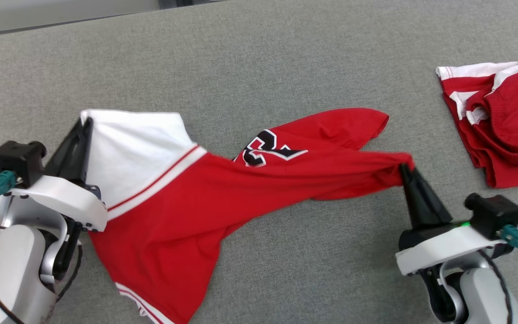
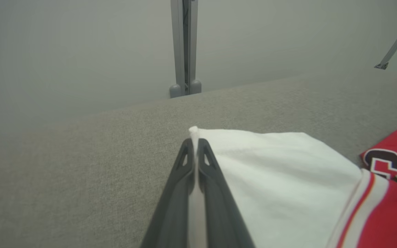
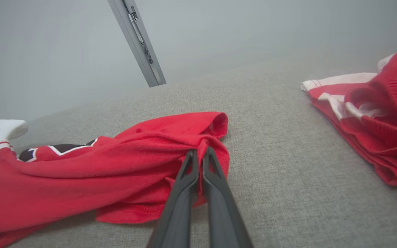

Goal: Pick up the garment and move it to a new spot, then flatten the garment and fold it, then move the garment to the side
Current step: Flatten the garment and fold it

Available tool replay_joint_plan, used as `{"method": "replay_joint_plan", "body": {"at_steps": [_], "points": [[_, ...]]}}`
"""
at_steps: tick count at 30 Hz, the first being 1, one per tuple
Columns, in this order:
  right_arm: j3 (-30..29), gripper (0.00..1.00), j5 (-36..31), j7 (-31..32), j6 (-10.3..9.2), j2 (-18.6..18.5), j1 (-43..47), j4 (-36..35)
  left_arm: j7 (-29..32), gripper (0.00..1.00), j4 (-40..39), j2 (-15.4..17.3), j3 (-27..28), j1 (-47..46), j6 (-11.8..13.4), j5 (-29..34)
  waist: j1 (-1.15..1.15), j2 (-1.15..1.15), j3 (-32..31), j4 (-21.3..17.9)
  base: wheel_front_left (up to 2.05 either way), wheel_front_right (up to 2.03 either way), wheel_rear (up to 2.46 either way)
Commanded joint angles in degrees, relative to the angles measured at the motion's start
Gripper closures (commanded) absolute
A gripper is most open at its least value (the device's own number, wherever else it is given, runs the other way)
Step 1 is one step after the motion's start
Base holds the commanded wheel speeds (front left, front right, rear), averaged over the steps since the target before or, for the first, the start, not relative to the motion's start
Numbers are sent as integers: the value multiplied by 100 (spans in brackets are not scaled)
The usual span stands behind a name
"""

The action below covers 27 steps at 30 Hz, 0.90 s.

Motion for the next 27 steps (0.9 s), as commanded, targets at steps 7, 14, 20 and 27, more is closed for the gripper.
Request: {"method": "replay_joint_plan", "body": {"at_steps": [7,14,20,27], "points": [[-280,100,215,-461,3,-45,-106,-1136,-444,100,-1071,131,257,-52,336,203,0,0,-216,51,0,0,0],[-498,100,335,-468,3,-93,-516,-2011,-721,100,-2279,202,519,-263,697,417,0,0,-484,173,0,0,0],[-577,100,572,-350,3,-274,-956,-2469,-816,100,-3308,288,713,-665,954,702,0,0,-729,306,0,0,0],[-719,100,829,-283,3,-380,-1286,-2875,-618,100,-4146,411,722,-1166,1063,953,0,0,-1016,351,0,0,0]]}}
